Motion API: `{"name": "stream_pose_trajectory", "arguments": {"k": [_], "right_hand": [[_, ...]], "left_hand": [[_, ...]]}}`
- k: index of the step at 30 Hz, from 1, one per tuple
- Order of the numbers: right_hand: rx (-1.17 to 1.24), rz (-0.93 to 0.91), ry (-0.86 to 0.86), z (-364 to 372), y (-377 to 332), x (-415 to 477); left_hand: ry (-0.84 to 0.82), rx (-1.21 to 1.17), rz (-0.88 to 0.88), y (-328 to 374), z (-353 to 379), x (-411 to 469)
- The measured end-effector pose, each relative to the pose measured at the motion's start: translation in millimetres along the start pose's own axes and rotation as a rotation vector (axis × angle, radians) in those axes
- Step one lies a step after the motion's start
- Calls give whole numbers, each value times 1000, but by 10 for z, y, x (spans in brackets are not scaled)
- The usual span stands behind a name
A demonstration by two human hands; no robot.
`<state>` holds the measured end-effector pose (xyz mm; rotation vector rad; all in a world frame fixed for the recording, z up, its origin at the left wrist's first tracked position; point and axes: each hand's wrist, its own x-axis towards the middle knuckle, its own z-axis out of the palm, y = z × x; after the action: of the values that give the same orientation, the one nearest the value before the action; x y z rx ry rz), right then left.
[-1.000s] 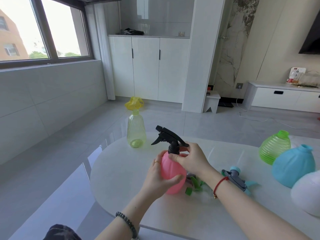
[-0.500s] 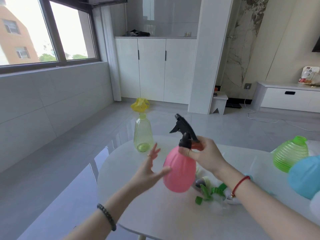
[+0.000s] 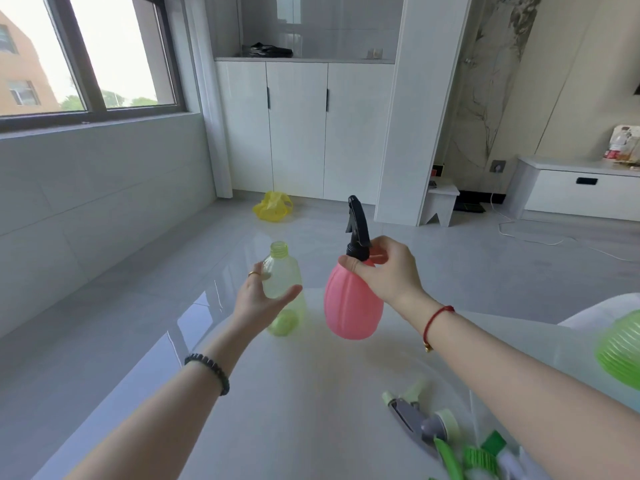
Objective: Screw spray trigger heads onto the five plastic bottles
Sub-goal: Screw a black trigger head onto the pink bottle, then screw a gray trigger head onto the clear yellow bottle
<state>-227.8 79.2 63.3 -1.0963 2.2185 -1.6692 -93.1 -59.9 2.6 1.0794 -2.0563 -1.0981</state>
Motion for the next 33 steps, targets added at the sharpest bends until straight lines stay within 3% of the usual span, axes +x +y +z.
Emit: {"name": "stream_pose_trajectory", "arguments": {"k": [16,25,33], "right_hand": [[-22,54,16,953,179,380],[-274,79,-332,359,94,168],[-793,-29,-673,-653,314,-709]], "left_hand": [[-215,-57,102,-305,-534,-609],[-296,-89,127,-191,-340,-994],[-366,-106,144,47,126,-1467]]}}
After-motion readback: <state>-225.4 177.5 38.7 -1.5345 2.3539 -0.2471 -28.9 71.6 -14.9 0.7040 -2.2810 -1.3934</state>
